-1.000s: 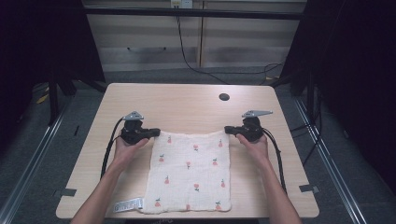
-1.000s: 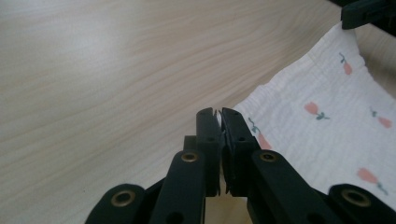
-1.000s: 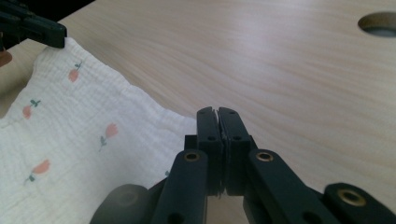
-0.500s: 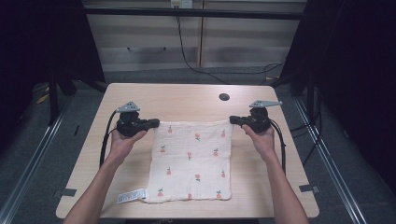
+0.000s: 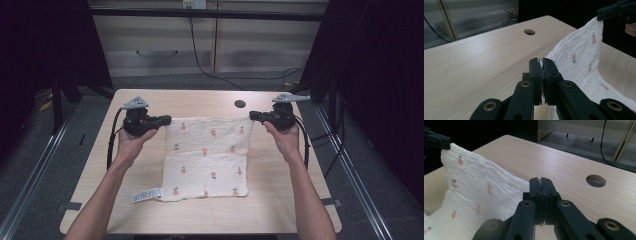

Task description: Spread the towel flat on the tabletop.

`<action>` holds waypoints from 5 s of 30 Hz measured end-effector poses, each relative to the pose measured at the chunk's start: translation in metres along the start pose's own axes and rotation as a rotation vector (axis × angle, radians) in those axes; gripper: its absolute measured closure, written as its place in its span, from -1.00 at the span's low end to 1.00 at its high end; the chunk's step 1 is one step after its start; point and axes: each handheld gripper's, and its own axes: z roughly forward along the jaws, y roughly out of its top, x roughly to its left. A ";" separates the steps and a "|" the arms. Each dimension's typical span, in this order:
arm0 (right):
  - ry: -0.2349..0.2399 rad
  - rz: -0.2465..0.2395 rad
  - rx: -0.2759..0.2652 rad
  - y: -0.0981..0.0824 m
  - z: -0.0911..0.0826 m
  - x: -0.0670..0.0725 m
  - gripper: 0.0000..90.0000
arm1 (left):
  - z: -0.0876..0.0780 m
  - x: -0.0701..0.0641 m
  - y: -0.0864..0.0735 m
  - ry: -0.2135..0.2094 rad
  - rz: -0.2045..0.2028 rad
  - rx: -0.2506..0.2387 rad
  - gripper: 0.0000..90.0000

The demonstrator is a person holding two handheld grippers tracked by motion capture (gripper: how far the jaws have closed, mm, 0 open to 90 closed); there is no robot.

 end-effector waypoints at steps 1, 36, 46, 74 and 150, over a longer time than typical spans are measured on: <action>0.003 0.002 -0.005 0.000 -0.001 0.000 0.97 | -0.001 -0.001 0.000 -0.006 0.001 -0.005 0.93; 0.117 -0.055 -0.005 -0.065 -0.047 0.040 0.97 | -0.044 -0.044 -0.056 -0.103 0.100 0.035 0.93; 0.138 -0.062 0.096 -0.095 -0.049 0.053 0.97 | -0.046 -0.056 -0.091 -0.123 0.101 0.125 0.93; 0.182 -0.034 0.189 -0.131 -0.052 0.075 0.76 | -0.052 -0.061 -0.136 -0.204 0.033 0.160 0.82; 0.147 -0.017 0.333 -0.134 0.010 0.043 0.93 | -0.009 -0.043 -0.123 -0.114 0.004 0.193 0.29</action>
